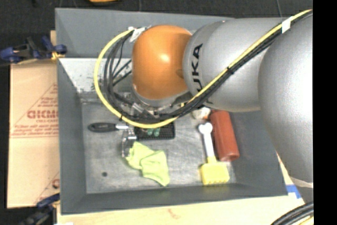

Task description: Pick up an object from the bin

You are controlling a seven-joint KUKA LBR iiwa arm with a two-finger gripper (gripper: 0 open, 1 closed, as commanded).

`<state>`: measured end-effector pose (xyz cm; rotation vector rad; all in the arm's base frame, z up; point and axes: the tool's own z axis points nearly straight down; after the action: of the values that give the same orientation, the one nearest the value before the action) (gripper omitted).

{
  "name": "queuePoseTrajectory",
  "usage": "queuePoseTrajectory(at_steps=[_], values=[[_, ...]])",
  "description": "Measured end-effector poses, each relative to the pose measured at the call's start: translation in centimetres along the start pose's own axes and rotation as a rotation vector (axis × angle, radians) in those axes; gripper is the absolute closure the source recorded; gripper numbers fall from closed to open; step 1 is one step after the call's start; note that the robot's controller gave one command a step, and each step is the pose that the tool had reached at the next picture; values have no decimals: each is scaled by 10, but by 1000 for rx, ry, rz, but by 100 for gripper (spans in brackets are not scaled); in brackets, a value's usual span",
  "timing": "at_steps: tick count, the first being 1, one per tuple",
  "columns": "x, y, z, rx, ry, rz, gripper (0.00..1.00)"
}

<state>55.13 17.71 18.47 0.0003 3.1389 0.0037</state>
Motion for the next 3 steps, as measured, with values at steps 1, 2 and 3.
queuePoseTrajectory(at_steps=[1,2,3], values=[[-20,-48,54,0,-3,126,0],[-63,-67,47,3,0,1,0],[-72,-89,61,2,1,3,0]])
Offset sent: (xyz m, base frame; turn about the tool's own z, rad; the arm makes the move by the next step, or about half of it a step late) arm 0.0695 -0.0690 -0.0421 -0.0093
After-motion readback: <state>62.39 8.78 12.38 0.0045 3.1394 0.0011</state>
